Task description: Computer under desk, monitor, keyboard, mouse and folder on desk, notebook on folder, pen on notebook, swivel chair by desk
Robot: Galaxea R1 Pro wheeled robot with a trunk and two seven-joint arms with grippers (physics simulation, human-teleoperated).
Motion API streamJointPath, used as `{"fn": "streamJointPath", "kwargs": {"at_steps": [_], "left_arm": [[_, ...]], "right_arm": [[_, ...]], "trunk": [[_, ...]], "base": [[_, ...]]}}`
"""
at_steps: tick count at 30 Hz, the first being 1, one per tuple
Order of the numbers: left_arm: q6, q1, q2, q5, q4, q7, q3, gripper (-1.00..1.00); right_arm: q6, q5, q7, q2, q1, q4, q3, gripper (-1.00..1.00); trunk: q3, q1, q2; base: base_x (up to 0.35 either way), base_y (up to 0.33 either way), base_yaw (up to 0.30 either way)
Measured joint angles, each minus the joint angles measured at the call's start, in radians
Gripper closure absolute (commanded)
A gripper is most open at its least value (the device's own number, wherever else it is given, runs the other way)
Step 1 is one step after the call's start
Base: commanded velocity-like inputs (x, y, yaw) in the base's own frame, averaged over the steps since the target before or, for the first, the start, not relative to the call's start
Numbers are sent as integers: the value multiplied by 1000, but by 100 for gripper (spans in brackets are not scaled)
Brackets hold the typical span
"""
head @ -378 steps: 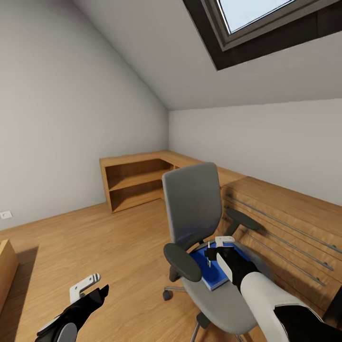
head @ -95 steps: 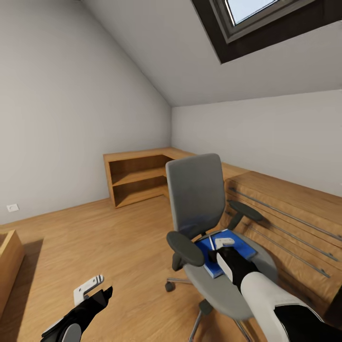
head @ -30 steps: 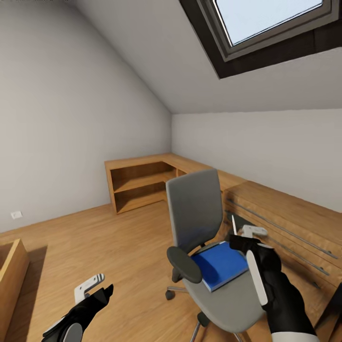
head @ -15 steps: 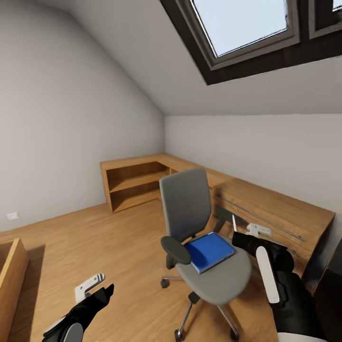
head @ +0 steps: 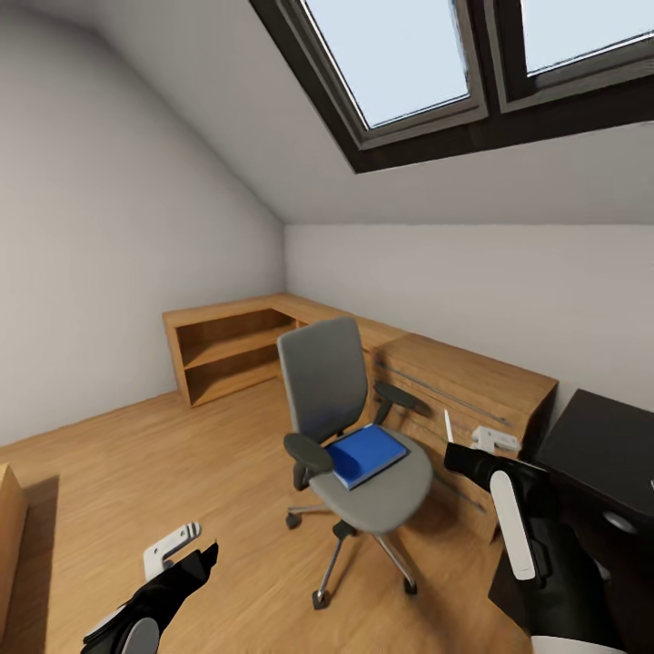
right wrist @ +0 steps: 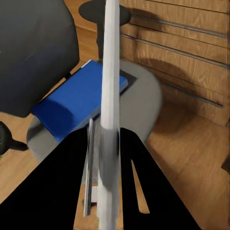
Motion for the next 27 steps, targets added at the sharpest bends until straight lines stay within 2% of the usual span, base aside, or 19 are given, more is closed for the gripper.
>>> {"fn": "streamJointPath", "kwargs": {"at_steps": [9, 23, 27], "left_arm": [[-1, 0, 0, 0, -1, 0, -1, -100], [0, 0, 0, 0, 0, 0, -1, -100], [0, 0, 0, 0, 0, 0, -15, -100]], "right_arm": [[0, 2, -1, -1, 0, 1, 1, 100], [0, 2, -1, -2, 0, 3, 1, 100], [-7, 4, -1, -4, 0, 2, -1, 100]], "trunk": [[28, -35, 63], [28, -35, 63], [29, -36, 63]], "base": [[-231, 0, -6], [-14, 0, 0], [221, -73, -120]]}}
